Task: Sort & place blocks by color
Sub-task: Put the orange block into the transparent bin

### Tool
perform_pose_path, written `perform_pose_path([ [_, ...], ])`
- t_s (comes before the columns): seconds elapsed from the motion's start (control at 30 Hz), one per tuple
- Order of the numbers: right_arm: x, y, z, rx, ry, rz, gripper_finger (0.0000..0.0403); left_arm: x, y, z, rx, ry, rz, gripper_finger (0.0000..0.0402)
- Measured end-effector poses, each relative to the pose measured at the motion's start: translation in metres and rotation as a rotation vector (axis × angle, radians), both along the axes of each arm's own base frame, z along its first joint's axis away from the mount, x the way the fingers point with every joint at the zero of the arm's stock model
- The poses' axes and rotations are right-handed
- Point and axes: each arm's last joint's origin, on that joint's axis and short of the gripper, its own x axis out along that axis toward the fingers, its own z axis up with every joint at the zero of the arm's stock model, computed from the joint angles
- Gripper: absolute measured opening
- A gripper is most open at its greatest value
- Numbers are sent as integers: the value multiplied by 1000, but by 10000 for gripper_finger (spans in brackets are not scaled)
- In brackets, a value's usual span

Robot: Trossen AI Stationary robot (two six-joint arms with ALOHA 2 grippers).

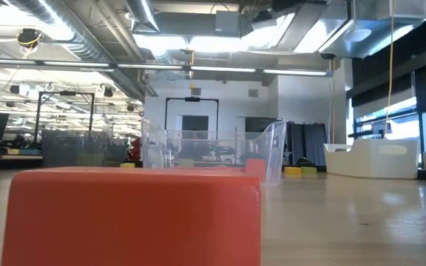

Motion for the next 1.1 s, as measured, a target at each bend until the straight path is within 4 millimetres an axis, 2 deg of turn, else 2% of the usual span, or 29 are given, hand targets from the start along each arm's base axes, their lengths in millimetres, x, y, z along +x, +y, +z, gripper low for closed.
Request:
perform_pose_path([
  [0.1, -2, 2, 2, 20, -10, 7, 171, 6, -15, 10, 27, 33, 9, 79],
  [0.23, -6, 2, 11, 34, -36, 28, 171, 19, -30, 18, 4, 99, 107, 79],
  [0.47, -15, -3, 29, 55, -61, 109, 171, 41, -43, 17, -108, 240, 262, 79],
  [0.77, -12, 5, 42, 121, -128, 333, 171, 63, -37, 7, -254, 396, 313, 79],
  [1.1, -12, 2, 42, 49, -109, 400, 171, 56, -42, 9, -274, 409, 323, 79],
])
